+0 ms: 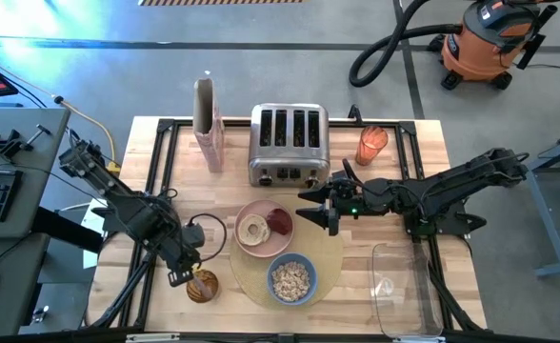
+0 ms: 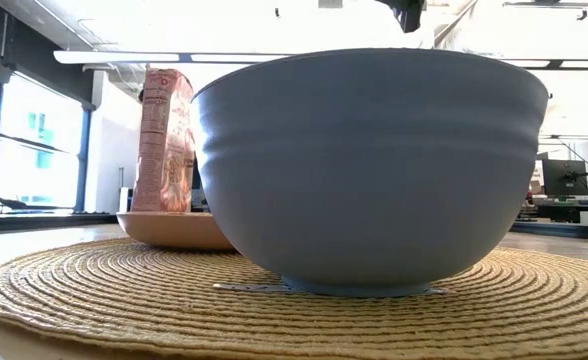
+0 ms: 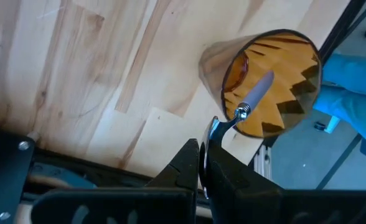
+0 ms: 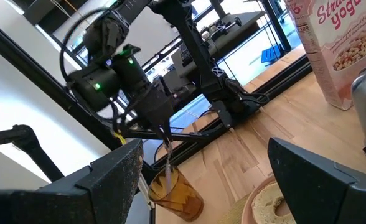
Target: Arrange a breakfast setting
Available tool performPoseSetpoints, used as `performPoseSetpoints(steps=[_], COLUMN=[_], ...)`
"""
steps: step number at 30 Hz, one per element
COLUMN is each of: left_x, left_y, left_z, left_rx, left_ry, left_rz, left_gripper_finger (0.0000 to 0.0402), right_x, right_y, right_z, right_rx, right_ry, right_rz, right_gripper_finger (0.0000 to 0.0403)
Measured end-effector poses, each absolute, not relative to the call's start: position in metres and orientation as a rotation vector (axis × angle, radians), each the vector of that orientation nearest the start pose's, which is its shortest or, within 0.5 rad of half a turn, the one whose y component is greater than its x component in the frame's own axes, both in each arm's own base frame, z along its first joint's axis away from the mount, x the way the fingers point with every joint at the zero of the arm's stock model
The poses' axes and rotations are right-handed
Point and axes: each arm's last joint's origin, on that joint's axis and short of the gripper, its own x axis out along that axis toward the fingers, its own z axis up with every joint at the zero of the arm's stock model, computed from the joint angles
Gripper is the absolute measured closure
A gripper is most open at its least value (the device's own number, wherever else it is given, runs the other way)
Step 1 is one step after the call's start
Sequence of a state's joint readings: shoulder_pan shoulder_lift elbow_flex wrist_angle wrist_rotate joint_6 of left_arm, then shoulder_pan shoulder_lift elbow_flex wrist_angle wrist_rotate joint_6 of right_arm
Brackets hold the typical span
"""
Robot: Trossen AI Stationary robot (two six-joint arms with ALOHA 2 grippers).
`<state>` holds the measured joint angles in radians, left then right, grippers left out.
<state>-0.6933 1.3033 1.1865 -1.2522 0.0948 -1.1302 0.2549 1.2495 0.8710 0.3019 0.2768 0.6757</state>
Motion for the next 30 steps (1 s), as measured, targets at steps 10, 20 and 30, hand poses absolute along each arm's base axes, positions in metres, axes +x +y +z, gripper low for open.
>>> performPoseSetpoints(steps=[10, 20, 30], left_x=[0.158, 0.17, 0.202], left_y=[-0.133, -0.114, -0.088], left_z=[0.339, 0.373, 0.383], left_rx=[-0.489, -0.475, -0.421], left_ry=[1.508, 1.333, 1.139], left_rz=[0.188, 0.19, 0.102], left_gripper_finger=[0.0394, 0.0394, 0.0394], right_x=[0.275, 0.275, 0.282], right_y=[0.063, 0.067, 0.071], right_z=[0.312, 0.312, 0.337], right_rx=[0.652, 0.719, 0.706], right_ry=[0.063, 0.104, 0.127], right_rz=[-0.046, 0.064, 0.124], right_gripper_finger=[0.0077, 0.0077, 0.0077])
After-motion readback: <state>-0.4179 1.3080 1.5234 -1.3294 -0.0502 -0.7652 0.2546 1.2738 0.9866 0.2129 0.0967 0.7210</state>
